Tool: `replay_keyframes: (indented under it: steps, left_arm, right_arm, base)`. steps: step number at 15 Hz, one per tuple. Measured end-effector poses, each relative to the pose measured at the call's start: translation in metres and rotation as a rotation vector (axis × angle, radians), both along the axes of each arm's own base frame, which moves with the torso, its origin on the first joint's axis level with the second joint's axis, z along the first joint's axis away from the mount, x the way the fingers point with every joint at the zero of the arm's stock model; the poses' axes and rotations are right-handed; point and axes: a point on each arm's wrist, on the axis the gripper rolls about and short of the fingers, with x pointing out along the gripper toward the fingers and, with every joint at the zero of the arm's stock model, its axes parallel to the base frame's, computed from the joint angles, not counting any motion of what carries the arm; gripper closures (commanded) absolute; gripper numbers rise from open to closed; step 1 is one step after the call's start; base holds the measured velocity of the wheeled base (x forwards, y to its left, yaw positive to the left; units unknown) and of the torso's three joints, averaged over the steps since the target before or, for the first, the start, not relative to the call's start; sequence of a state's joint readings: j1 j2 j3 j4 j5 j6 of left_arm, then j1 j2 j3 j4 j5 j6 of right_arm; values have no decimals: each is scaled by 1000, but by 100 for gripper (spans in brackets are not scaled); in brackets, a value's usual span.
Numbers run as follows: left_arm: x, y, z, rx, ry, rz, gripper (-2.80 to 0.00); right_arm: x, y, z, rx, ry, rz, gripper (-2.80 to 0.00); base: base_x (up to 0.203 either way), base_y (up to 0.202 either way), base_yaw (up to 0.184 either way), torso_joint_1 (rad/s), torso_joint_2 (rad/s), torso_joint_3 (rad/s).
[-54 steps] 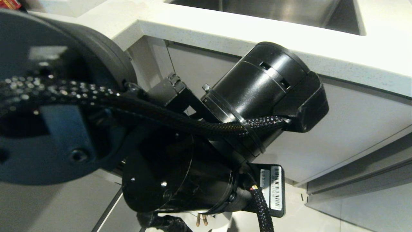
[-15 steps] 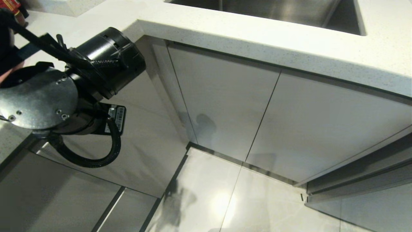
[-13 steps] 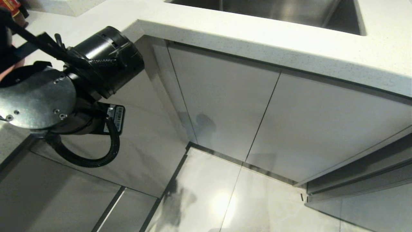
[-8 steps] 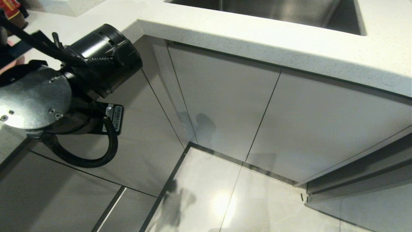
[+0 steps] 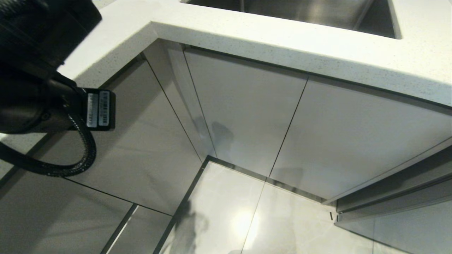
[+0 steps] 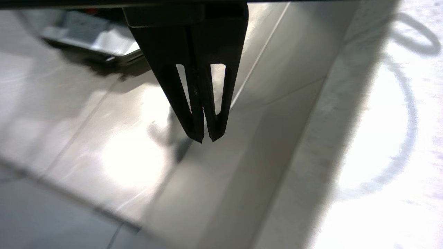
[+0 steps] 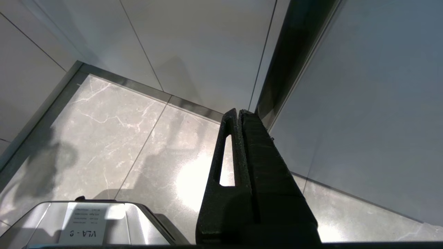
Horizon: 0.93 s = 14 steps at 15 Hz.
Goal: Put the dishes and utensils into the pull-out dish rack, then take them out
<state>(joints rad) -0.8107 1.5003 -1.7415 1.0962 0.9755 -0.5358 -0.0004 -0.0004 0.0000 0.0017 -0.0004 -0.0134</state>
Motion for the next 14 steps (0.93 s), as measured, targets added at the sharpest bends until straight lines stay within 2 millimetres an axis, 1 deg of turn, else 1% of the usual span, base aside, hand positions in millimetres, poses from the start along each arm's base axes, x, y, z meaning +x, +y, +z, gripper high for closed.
replay_keyframes:
  steps: [4, 6, 9, 10, 12, 14]
  left_arm:
    - [-24, 23, 38, -168, -174, -97, 0]
    - [-38, 42, 56, -251, -268, -148, 0]
    - [-61, 80, 77, -334, -426, -193, 0]
    - [-72, 93, 82, -352, -490, -226, 0]
    - [-102, 116, 86, -341, -601, -280, 0]
    - [-139, 129, 77, -262, -664, -326, 0]
  right_arm:
    - [0, 0, 0, 0, 0, 0, 0]
    - [0, 0, 0, 0, 0, 0, 0]
    - [0, 0, 0, 0, 0, 0, 0]
    - [0, 0, 0, 0, 0, 0, 0]
    - [0, 0, 0, 0, 0, 0, 0]
    - [0, 0, 0, 0, 0, 0, 0]
  base:
    - [0, 0, 0, 0, 0, 0]
    - [0, 0, 0, 0, 0, 0]
    - [0, 0, 0, 0, 0, 0]
    - [0, 0, 0, 0, 0, 0]
    - [0, 0, 0, 0, 0, 0]
    - [0, 0, 0, 0, 0, 0]
